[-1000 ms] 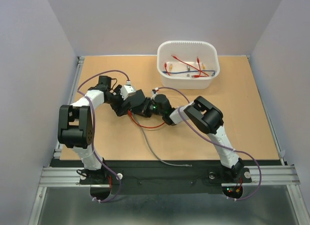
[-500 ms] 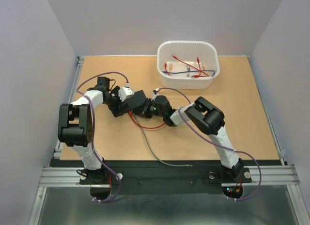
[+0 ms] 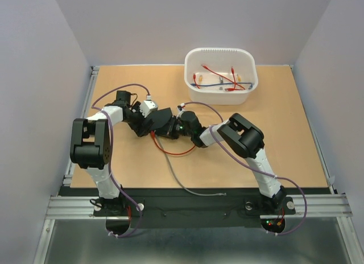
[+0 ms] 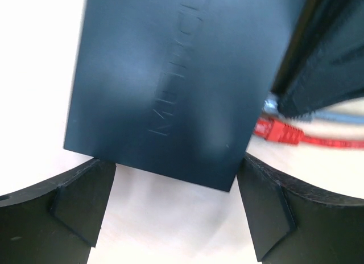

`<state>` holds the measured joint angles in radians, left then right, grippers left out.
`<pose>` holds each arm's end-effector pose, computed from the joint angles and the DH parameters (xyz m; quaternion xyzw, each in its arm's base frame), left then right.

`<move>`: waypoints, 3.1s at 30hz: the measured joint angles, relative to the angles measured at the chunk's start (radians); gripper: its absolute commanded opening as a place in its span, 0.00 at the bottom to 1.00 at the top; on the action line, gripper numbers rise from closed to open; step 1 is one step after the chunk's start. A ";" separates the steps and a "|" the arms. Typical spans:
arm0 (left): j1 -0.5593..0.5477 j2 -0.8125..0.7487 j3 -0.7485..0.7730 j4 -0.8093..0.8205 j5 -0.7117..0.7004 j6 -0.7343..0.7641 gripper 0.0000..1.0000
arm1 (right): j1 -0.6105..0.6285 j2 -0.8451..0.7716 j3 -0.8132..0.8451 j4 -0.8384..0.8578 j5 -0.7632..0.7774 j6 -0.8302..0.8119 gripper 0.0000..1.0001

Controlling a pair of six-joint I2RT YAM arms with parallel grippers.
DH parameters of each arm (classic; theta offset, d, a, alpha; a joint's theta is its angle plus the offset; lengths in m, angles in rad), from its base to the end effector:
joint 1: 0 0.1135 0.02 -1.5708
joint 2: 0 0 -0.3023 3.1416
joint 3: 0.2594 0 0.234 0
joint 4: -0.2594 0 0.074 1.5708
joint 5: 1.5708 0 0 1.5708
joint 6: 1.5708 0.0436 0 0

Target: Pull the plug from the switch port

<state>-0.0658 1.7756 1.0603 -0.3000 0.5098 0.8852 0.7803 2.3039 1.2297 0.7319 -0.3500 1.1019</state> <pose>0.3485 -0.0443 0.2113 0.4875 0.7957 -0.1167 0.3400 0.3385 0.3561 0.1293 0.0298 0.8104 0.5425 0.2192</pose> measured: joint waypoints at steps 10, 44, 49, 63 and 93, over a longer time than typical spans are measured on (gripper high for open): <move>-0.008 0.011 0.002 0.055 0.001 -0.064 0.96 | -0.014 -0.012 -0.002 -0.048 -0.090 -0.077 0.00; -0.014 0.011 0.002 0.056 -0.010 -0.064 0.96 | -0.060 -0.339 0.104 -0.240 0.237 -0.416 0.00; -0.018 0.011 0.002 0.056 -0.014 -0.064 0.95 | -0.060 -0.364 0.134 -0.200 0.322 -0.471 0.01; -0.019 0.011 0.006 0.048 -0.017 -0.064 0.95 | -0.060 -0.407 0.356 -0.169 0.531 -0.665 0.00; -0.024 0.012 0.014 0.026 -0.021 -0.063 0.95 | -0.061 -0.396 0.705 0.018 0.593 -0.839 0.00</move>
<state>-0.0902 1.7874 1.0740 -0.2745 0.4885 0.8223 0.7197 1.9083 1.9343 0.7498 0.2428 0.2630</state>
